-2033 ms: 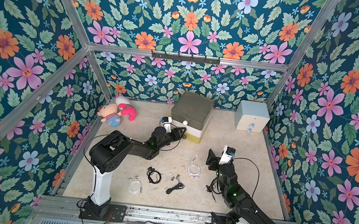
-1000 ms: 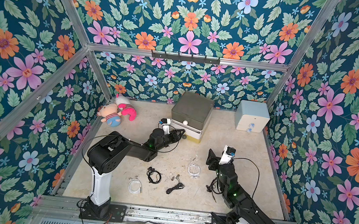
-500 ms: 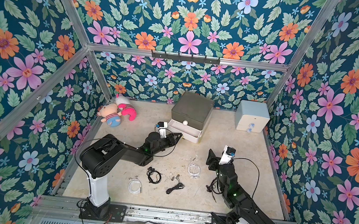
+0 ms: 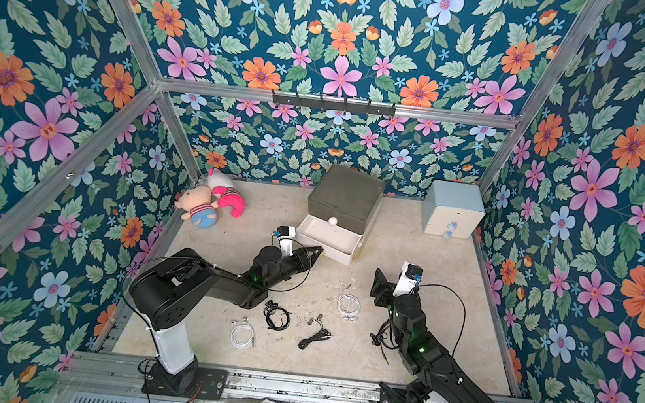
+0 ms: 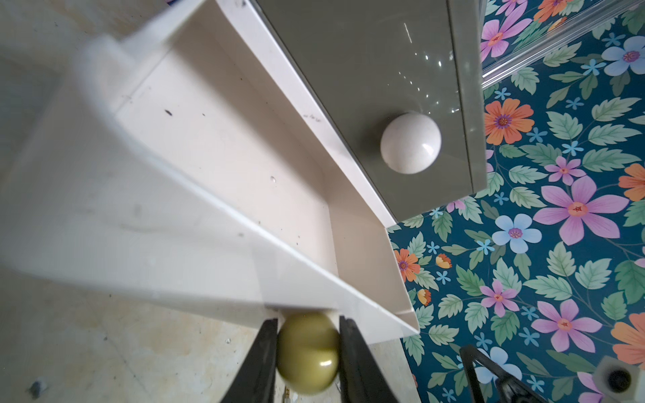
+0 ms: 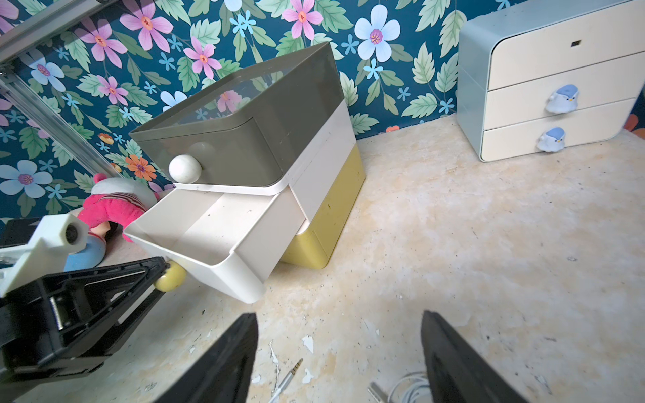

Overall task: Place the wired earphones into the drawer by color
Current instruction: Open the drawer in the storage box.

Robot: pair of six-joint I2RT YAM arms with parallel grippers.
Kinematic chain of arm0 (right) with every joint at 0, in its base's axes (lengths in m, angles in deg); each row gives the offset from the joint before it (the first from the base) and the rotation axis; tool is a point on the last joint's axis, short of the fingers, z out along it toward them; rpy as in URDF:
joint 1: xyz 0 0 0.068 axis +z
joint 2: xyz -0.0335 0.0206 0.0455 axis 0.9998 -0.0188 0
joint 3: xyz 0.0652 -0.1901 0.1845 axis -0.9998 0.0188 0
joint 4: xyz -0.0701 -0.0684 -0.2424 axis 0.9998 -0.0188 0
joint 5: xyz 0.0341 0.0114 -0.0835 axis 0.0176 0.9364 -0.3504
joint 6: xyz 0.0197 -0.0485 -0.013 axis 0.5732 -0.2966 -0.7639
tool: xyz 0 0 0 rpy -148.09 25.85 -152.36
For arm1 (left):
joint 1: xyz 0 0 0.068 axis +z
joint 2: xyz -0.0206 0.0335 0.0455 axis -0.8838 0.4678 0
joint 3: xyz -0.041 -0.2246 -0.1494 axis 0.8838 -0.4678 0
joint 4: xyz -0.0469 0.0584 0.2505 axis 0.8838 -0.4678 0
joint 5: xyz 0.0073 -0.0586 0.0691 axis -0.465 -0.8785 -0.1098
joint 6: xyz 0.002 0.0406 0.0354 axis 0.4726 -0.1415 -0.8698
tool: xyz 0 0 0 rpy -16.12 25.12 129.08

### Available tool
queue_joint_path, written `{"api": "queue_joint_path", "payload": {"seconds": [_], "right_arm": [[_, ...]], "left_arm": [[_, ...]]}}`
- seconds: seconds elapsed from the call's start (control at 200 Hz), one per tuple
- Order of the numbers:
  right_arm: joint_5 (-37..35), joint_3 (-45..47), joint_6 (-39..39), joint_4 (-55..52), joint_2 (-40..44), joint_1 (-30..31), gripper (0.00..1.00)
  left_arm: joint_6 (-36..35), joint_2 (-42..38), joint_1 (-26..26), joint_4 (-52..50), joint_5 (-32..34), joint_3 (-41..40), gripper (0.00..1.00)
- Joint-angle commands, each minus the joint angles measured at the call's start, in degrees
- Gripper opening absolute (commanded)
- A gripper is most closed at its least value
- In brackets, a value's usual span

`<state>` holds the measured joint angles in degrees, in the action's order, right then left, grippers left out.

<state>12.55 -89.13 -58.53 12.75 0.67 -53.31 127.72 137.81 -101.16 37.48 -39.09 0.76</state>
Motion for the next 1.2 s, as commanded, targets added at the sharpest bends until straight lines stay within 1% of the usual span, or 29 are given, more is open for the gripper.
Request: {"api": "queue_joint_path", "payload": {"seconds": [0.0, 0.445, 0.6, 0.725, 0.815, 1.0, 1.105, 1.195], "right_arm": [[-0.7, 0.0, -0.2, 0.8, -0.1, 0.1, 0.78], [-0.5, 0.1, -0.2, 0.6, 0.3, 0.1, 0.78], [-0.4, 0.2, -0.2, 0.7, 0.2, 0.1, 0.78], [-0.4, 0.2, -0.2, 0.7, 0.1, 0.1, 0.78], [-0.4, 0.1, -0.2, 0.7, 0.2, 0.1, 0.78], [-0.5, 0.2, -0.2, 0.8, -0.1, 0.1, 0.78], [-0.5, 0.1, -0.2, 0.8, -0.1, 0.1, 0.78], [-0.3, 0.0, -0.2, 0.6, -0.1, 0.0, 0.78]], "left_arm": [[0.0, -1.2, -0.5, 2.5, 1.2, -1.0, 0.16], [-0.2, -5.5, -2.0, 2.0, 3.6, -5.9, 0.16], [-0.5, -6.1, -2.3, 1.5, 4.0, -6.4, 0.17], [-0.6, -6.1, -2.3, 1.1, 4.0, -6.5, 0.27], [-0.7, -6.2, -2.3, 0.6, 4.2, -6.5, 0.39], [-1.3, -7.8, -2.3, -1.4, 4.9, -7.1, 0.59], [-2.1, -9.8, -2.3, -3.9, 5.8, -7.6, 0.66], [-3.0, -12.1, -2.3, -6.6, 6.8, -8.1, 0.7]]}}
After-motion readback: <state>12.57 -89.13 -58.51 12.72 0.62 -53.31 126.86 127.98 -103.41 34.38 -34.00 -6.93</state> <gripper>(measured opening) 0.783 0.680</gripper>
